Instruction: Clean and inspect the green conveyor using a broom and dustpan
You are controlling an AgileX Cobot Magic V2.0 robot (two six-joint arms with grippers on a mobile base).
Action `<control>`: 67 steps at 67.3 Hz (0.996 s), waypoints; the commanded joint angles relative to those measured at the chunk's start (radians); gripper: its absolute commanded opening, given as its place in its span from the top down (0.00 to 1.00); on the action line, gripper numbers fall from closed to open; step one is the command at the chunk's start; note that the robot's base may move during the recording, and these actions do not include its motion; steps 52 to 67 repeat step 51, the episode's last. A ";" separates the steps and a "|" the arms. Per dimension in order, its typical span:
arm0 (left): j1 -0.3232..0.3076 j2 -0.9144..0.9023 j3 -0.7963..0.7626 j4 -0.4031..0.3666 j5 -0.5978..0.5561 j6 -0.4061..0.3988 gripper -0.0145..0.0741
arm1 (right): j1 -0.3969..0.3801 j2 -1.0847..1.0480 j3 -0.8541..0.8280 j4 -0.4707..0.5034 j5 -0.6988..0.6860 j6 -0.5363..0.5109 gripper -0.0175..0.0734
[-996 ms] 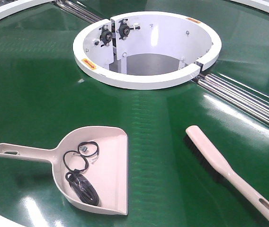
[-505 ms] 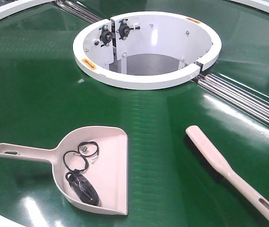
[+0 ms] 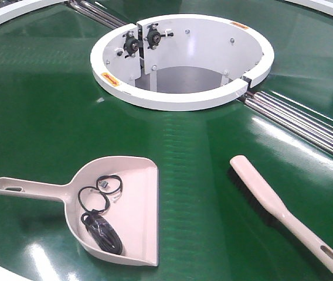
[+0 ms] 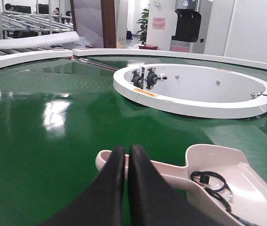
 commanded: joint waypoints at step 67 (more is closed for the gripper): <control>-0.008 -0.014 0.031 0.000 -0.070 -0.010 0.85 | 0.003 -0.018 0.022 -0.006 -0.077 -0.006 0.82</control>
